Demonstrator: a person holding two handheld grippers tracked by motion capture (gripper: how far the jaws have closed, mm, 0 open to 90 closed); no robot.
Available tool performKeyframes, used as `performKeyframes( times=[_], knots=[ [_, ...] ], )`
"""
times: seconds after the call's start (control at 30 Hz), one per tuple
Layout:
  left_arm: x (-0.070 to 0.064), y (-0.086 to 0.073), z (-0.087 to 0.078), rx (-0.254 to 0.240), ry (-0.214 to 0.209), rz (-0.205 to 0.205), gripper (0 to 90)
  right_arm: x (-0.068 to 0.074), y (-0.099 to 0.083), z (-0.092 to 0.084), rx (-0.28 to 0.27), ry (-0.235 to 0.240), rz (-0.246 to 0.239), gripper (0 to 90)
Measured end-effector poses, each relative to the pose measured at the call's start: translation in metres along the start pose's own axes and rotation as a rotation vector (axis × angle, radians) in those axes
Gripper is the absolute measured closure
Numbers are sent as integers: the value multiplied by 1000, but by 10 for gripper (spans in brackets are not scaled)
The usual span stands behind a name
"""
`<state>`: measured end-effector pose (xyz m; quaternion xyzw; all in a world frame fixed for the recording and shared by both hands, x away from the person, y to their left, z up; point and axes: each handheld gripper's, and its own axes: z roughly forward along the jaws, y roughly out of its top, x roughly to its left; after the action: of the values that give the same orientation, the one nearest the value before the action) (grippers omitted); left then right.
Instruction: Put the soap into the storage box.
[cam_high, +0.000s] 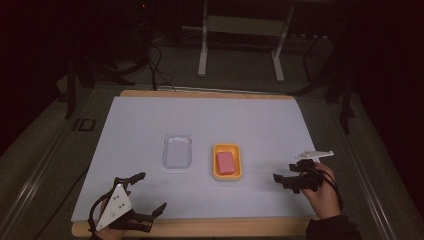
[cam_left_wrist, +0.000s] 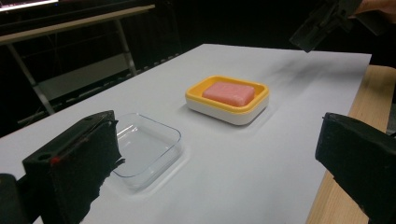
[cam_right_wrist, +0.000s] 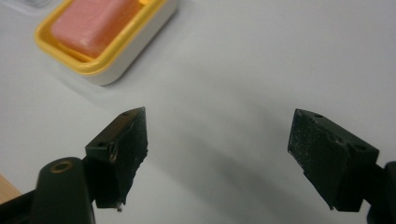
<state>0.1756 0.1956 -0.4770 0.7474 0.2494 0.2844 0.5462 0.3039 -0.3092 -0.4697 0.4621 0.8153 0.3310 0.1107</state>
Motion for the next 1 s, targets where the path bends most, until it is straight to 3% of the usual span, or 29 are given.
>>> performKeyframes(
  times=[0.23, 0.5, 1.0],
  knots=[
    [0, 0, 0, -1, -1, 1, 4, -5, -13, -1, 21, -20, 35, 191],
    [-1, 0, -1, -1, -3, 4, 4, -9, -29, -4, 0, -51, 76, 186],
    [-1, 0, 1, 6, -9, 7, 4, -22, -34, -7, -52, -56, 168, 187]
  ],
)
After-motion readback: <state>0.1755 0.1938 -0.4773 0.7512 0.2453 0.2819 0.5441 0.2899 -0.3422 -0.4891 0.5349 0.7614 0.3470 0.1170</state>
